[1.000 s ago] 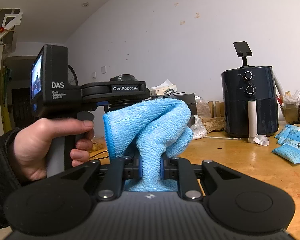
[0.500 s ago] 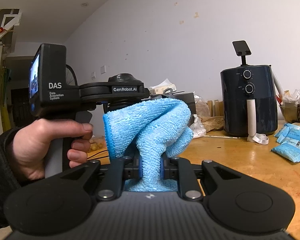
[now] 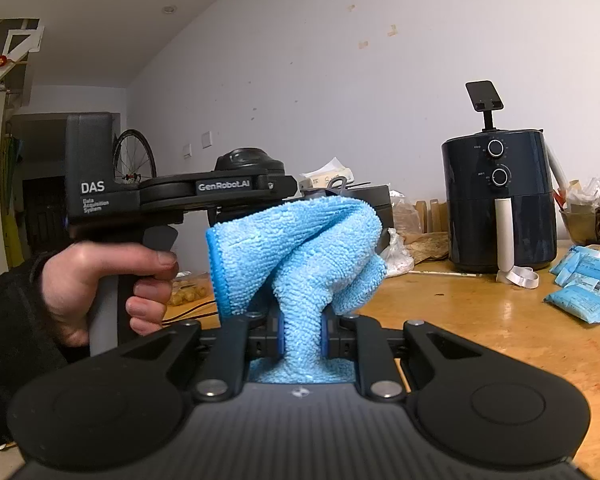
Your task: Clean container
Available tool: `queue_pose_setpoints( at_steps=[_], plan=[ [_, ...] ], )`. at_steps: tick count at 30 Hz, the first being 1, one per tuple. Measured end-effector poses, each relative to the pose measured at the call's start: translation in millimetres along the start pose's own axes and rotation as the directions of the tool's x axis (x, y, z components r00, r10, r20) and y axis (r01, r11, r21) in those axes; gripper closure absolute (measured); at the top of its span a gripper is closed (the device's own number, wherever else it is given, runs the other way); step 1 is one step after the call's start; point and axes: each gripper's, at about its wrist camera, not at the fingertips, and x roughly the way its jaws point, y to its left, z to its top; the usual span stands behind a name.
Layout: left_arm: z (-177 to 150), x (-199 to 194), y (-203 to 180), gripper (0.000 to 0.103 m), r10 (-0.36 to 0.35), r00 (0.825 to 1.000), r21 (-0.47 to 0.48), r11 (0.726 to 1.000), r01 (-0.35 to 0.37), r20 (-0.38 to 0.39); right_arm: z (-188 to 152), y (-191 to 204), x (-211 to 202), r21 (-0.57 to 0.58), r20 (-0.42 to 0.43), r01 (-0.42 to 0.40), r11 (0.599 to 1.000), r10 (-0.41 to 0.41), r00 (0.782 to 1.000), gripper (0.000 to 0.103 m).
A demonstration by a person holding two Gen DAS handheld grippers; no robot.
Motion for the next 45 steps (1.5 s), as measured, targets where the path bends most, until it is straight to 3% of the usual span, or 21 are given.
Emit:
queue_pose_setpoints(
  at_steps=[9, 14, 18, 34, 45],
  plan=[
    [-2.8, 2.3, 23.2, 0.035, -0.152, 0.988, 0.002, 0.988, 0.152, 0.008, 1.4, -2.7, 0.1, 0.002, 0.000, -0.002, 1.000, 0.002, 1.000, 0.091],
    [-2.6, 7.1, 42.9, 0.035, -0.275, 0.961, 0.007, 0.961, 0.275, 0.004, 1.4, -3.7, 0.8, 0.000, -0.003, -0.003, 1.000, 0.003, 1.000, 0.091],
    [-2.6, 10.1, 51.1, 0.035, -0.334, 0.943, 0.007, 0.943, 0.334, 0.001, 1.5, -4.6, 2.1, 0.001, -0.004, -0.004, 1.000, 0.004, 1.000, 0.091],
    [-2.4, 9.8, 52.1, 0.035, -0.343, 0.939, 0.010, 0.939, 0.343, -0.001, 0.7, -3.2, 10.7, 0.003, -0.003, -0.021, 1.000, 0.021, 1.000, 0.091],
    [-2.9, 11.6, 52.8, 0.035, -0.343, 0.939, 0.012, 0.939, 0.343, -0.003, 13.4, -1.4, 48.6, 0.005, -0.002, -0.061, 0.998, 0.061, 0.998, 0.091]
  ],
)
